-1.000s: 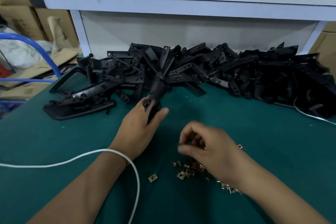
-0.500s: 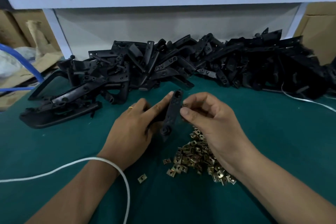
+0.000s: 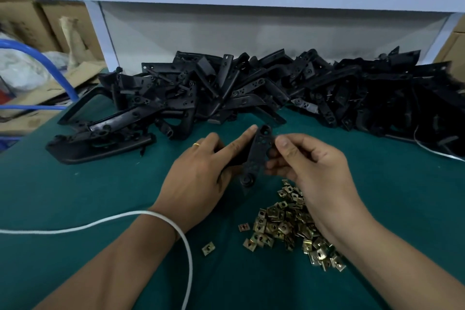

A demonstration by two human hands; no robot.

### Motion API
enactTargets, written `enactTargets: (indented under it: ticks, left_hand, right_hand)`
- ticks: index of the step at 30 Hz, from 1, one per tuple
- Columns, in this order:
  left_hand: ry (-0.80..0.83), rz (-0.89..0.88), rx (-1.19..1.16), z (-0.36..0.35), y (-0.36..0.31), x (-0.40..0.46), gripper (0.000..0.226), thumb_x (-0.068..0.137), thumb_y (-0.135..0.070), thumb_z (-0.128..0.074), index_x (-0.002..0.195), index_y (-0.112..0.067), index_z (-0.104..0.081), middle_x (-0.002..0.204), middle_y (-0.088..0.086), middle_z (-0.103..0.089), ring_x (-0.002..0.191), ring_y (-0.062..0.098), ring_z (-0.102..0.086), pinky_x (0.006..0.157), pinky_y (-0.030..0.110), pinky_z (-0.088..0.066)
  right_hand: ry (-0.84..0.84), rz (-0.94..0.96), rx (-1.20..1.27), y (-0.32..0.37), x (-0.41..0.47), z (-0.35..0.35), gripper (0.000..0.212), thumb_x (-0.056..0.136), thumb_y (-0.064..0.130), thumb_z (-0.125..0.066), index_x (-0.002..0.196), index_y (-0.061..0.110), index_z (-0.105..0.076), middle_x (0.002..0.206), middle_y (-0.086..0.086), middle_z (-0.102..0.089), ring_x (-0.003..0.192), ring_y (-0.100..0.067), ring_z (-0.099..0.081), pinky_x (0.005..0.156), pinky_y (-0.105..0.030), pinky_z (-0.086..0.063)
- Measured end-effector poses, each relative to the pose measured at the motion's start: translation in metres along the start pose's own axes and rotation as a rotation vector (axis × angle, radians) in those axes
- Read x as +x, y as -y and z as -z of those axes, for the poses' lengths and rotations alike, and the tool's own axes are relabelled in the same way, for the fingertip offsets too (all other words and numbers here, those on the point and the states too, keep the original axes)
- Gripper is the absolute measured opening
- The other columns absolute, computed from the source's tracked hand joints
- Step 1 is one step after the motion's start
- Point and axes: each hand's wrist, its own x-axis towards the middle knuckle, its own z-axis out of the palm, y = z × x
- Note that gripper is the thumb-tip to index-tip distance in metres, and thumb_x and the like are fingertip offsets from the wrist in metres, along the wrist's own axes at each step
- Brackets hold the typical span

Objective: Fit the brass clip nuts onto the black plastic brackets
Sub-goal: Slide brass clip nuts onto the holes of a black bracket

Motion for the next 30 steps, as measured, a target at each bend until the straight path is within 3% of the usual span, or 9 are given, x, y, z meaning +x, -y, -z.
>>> enactTargets:
  ticks: [4, 8, 13, 20, 26, 30]
  left_hand:
    - [0.006, 0.009, 0.019, 0.001, -0.002, 0.002, 0.066, 0.097, -0.044, -0.030, 0.161, -0.046, -0.016, 0.096, -0.001, -0.043, 0.082, 0.024, -0.048, 0.060, 0.038, -0.044]
    - [0.015, -0.015, 0.011, 0.003, -0.005, 0.002, 0.063, 0.099, -0.048, -0.031, 0.160, -0.046, -0.018, 0.098, 0.001, -0.047, 0.082, 0.025, -0.049, 0.060, 0.036, -0.041]
    - [0.011, -0.034, -0.020, 0.001, -0.010, 0.004, 0.063, 0.098, -0.047, -0.034, 0.159, -0.044, -0.022, 0.098, 0.002, -0.047, 0.081, 0.026, -0.050, 0.061, 0.039, -0.045]
    - [-0.003, -0.026, -0.044, 0.002, -0.009, 0.003, 0.063, 0.096, -0.044, -0.035, 0.158, -0.045, -0.021, 0.097, 0.000, -0.047, 0.081, 0.024, -0.051, 0.060, 0.042, -0.049]
    - [0.018, -0.050, 0.012, 0.002, -0.009, 0.003, 0.064, 0.096, -0.045, -0.032, 0.158, -0.046, -0.019, 0.096, -0.001, -0.046, 0.079, 0.023, -0.048, 0.061, 0.030, -0.034]
    - [0.019, -0.064, 0.059, 0.001, -0.009, 0.003, 0.064, 0.098, -0.043, -0.032, 0.160, -0.044, -0.016, 0.096, -0.001, -0.044, 0.078, 0.023, -0.046, 0.063, 0.029, -0.032]
  right_hand:
    - [0.058, 0.007, -0.018, -0.001, 0.001, 0.008, 0.015, 0.094, 0.012, -0.070, 0.104, 0.009, -0.081, 0.092, -0.012, -0.078, 0.077, -0.025, -0.077, 0.071, -0.028, -0.062]
    - [0.127, -0.001, -0.001, 0.000, -0.002, 0.017, 0.025, 0.089, 0.019, -0.073, 0.112, 0.013, -0.078, 0.091, -0.013, -0.076, 0.077, -0.028, -0.075, 0.074, -0.033, -0.062]
    - [0.131, 0.032, 0.053, 0.001, -0.002, 0.016, 0.014, 0.085, 0.020, -0.077, 0.095, 0.010, -0.074, 0.089, -0.016, -0.074, 0.074, -0.029, -0.074, 0.071, -0.031, -0.061]
    - [0.147, 0.042, 0.081, 0.005, -0.006, 0.013, 0.015, 0.087, 0.012, -0.074, 0.099, 0.003, -0.072, 0.089, -0.014, -0.075, 0.076, -0.030, -0.075, 0.071, -0.033, -0.062]
    - [0.117, 0.094, -0.081, 0.013, -0.007, 0.013, 0.016, 0.086, 0.011, -0.076, 0.095, -0.001, -0.071, 0.082, -0.013, -0.075, 0.067, -0.028, -0.073, 0.066, -0.035, -0.063]
    - [0.142, 0.112, -0.149, 0.019, -0.007, 0.016, 0.011, 0.089, 0.005, -0.075, 0.095, -0.004, -0.070, 0.080, -0.015, -0.076, 0.064, -0.027, -0.074, 0.063, -0.031, -0.063]
